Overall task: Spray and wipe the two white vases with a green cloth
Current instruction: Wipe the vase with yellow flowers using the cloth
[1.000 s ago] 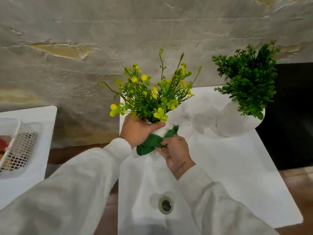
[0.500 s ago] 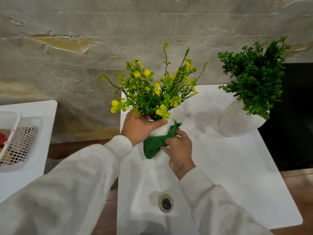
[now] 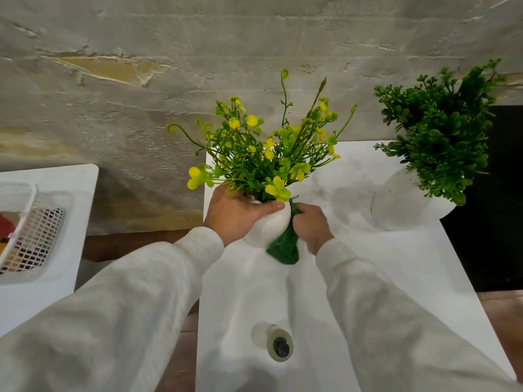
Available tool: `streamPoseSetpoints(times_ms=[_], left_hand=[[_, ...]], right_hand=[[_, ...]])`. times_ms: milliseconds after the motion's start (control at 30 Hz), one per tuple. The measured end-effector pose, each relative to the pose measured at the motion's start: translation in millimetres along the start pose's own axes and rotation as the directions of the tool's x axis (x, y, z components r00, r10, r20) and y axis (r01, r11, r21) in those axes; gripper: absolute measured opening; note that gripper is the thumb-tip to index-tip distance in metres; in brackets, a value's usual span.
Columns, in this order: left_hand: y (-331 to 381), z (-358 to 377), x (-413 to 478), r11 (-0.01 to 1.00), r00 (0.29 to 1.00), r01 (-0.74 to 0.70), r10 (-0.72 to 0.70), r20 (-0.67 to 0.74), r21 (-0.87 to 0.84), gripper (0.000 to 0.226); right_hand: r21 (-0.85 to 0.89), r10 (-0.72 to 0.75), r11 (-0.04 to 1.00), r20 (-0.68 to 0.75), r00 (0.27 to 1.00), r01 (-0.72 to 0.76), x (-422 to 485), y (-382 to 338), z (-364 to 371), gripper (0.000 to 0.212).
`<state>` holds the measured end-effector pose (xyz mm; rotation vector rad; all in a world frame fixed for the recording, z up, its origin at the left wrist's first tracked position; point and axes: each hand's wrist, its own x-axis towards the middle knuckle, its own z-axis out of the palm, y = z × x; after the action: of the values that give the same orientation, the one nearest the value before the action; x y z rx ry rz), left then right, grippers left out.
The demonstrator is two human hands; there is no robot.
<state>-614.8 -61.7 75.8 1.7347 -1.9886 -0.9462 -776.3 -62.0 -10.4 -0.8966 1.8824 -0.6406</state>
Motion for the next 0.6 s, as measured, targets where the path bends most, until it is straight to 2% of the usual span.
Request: streamPoseSetpoints(times_ms=[100, 233, 333, 400, 500, 600], left_hand=[[1.6, -0.6, 2.0, 0.995, 0.997, 0.028, -0.035, -0.063, -0.100, 0.036], [-3.1, 0.4, 4.2, 0.989, 0.995, 0.032, -0.045, -0.087, -0.143, 0.033], [-8.9, 2.9, 6.1, 0.991, 0.994, 0.022, -0.036, -0.099, -0.130, 0.037], [-8.8, 2.7, 5.2, 0.990, 0.995, 0.025, -0.039, -0.097, -0.136, 0.035], [-5.6, 0.9, 2.6, 0.986, 0.992, 0.025, -0.045, -0.118, -0.167, 0.032], [-3.8, 2.5, 0.4, 0.988, 0.991, 0.008, -0.029, -0.134, -0.152, 0.035]], right_hand=[[-0.082, -0.071, 0.993, 0.114, 0.991, 0.081, 34.4, -8.8, -2.5, 0.047], [-0.089, -0.113, 0.988, 0.146, 0.983, 0.127, 55.5, -4.6, 0.0, 0.049], [0.008, -0.072, 0.997, 0.138, 0.988, 0.072, 39.0, 10.1, -3.7, 0.049], [0.147, -0.009, 0.989, 0.125, 0.992, -0.010, 19.6, 24.6, -6.0, 0.044], [0.354, 0.060, 0.928, 0.175, 0.983, -0.119, -20.2, 38.8, 2.6, 0.038], [0.426, 0.108, 0.888, 0.171, 0.979, -0.173, -48.8, 47.1, 21.0, 0.036]])
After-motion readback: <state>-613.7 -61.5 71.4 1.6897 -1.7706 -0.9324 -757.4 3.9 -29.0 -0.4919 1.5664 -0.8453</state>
